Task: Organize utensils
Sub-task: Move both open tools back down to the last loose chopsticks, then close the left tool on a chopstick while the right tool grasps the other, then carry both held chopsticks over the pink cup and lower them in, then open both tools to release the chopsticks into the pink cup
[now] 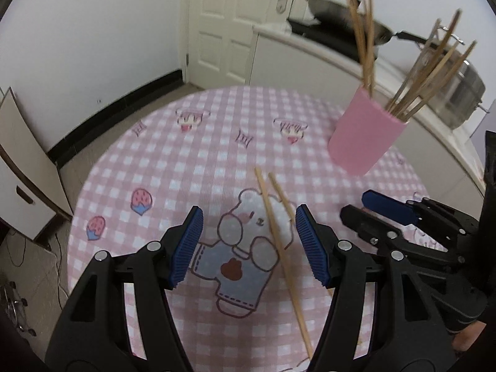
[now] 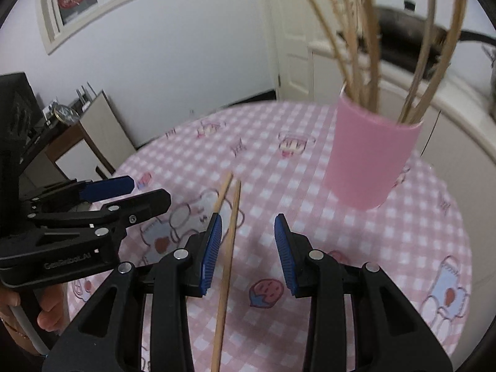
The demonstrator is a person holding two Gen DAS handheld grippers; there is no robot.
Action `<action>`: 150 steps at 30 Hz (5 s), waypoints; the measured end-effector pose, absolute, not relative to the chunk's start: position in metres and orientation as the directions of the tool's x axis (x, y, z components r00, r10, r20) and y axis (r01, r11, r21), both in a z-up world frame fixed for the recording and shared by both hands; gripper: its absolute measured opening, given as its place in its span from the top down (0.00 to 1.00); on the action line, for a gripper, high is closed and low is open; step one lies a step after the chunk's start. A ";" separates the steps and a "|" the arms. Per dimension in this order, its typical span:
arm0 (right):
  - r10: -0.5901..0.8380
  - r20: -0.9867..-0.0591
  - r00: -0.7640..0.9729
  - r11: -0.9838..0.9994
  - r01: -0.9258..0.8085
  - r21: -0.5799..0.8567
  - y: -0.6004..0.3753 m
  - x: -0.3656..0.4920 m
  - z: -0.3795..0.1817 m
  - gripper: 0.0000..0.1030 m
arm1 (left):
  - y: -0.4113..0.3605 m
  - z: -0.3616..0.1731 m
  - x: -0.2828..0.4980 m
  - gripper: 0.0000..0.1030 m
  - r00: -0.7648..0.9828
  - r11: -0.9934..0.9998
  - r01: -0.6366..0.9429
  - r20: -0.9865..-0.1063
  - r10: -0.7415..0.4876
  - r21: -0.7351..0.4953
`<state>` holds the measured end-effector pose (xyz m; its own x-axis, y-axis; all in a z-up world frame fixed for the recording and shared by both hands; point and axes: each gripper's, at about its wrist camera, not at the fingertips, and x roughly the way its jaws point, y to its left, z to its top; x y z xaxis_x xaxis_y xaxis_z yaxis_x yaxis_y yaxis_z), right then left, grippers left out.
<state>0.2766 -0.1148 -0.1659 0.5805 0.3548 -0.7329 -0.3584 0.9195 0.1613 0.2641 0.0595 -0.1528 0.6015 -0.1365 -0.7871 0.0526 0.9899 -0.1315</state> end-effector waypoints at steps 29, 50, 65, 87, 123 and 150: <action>0.285 -0.843 0.456 0.919 -0.379 0.106 -0.127 0.316 -0.200 0.94 | 0.035 -0.196 0.317 0.40 0.477 0.991 0.053 -0.868 -0.137 -0.127; 0.356 -0.794 0.493 0.900 -0.409 0.150 -0.132 0.301 -0.170 0.95 | 0.019 -0.161 0.301 0.94 0.557 0.988 0.092 -0.816 -0.156 -0.126; 0.416 -0.593 0.689 0.897 -0.419 0.142 -0.161 0.239 -0.072 0.96 | 0.019 -0.045 0.229 0.94 0.769 0.973 0.127 -0.601 -0.218 -0.191; 0.319 -0.363 0.875 0.943 -0.257 0.210 -0.264 0.243 -0.019 0.96 | -0.016 0.025 0.235 0.94 0.893 0.964 0.103 -0.404 -0.199 -0.246; 0.277 -0.211 0.937 0.957 -0.288 -0.022 -0.231 0.281 -0.021 0.95 | -0.040 -0.028 0.321 0.94 0.891 0.949 0.074 -0.407 -0.200 -0.306; 0.257 -0.333 0.907 0.951 -0.299 -0.081 -0.210 0.297 -0.075 0.95 | -0.042 -0.048 0.323 0.93 0.844 0.950 0.112 -0.478 -0.245 -0.290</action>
